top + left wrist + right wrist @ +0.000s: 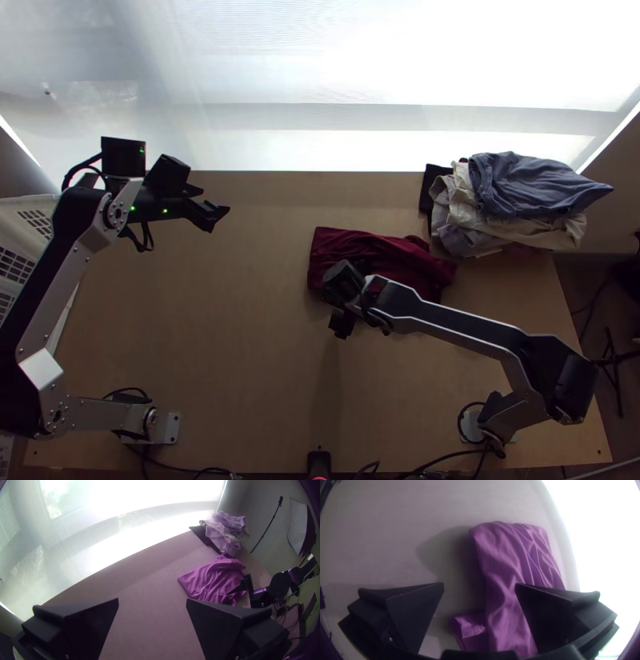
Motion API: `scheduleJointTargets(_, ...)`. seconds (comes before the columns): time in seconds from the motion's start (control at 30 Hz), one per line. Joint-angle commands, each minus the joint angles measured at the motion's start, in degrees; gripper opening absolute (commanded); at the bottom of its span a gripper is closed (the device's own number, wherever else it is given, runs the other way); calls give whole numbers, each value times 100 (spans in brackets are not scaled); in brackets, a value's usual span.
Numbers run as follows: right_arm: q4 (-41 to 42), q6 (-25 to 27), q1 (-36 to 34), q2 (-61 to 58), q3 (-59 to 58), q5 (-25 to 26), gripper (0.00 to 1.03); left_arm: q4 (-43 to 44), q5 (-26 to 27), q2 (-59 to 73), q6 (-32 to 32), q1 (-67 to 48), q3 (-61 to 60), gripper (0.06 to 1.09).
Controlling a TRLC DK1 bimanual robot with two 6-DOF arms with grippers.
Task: Fold the t-shirt
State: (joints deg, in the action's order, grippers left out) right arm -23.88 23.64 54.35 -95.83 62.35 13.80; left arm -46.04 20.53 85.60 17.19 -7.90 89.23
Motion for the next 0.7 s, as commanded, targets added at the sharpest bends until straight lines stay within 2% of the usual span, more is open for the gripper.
scheduleJointTargets(0.0, 358, 88, 85, -867, 480, 298, 99, 262, 302, -527, 232, 614, -793, 104)
scheduleJointTargets(0.4, 665, 405, 173, -1588, 1043, 606, 99, 350, 724, -764, 707, 1265, -1365, 104)
scheduleJointTargets(0.67, 973, 879, -29, -1799, 1157, 914, 99, 385, 777, -747, 830, 1432, -1391, 104)
